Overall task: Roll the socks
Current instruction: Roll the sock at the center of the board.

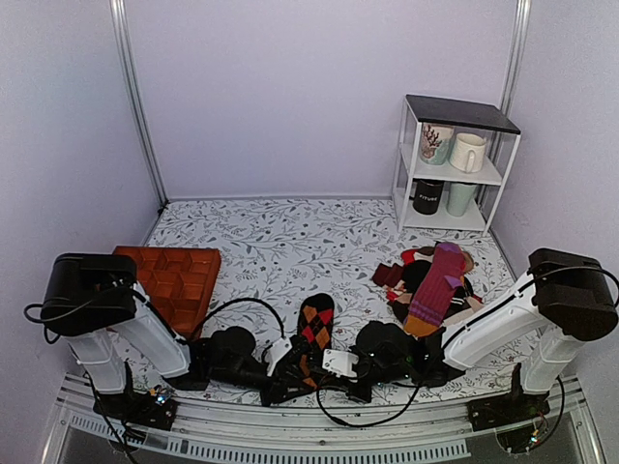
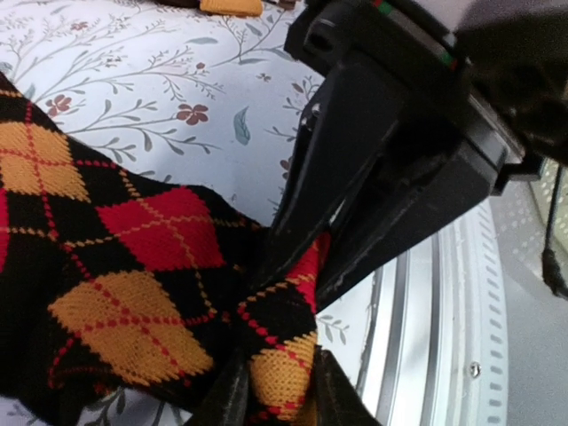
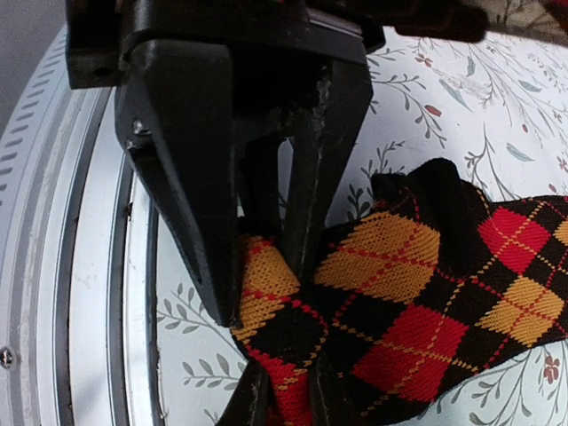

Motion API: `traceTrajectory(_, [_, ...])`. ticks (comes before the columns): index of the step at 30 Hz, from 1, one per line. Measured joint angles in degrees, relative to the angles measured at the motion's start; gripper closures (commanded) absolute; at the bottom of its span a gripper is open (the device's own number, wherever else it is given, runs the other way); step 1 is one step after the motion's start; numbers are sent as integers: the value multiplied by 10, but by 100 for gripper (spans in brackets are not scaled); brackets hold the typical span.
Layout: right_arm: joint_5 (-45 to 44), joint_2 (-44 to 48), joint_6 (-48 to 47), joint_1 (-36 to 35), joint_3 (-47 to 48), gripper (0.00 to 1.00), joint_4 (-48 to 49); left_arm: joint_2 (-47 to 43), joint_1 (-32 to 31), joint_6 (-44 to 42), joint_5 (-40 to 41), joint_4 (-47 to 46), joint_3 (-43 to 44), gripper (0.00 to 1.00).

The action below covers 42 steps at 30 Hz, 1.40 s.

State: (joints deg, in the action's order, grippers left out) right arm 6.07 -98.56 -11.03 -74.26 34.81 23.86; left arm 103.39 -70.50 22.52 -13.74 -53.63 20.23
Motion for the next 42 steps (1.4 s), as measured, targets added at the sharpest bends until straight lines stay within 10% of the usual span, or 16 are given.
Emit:
traceTrajectory(14, [103, -27, 167, 42, 12, 91, 7, -222, -48, -139, 164, 119, -61, 61])
traceTrajectory(32, [226, -87, 266, 82, 31, 91, 64, -87, -52, -240, 170, 17, -54, 59])
traceTrajectory(42, [242, -92, 269, 88, 32, 91, 68, -67, -52, -235, 151, -7, -55, 93])
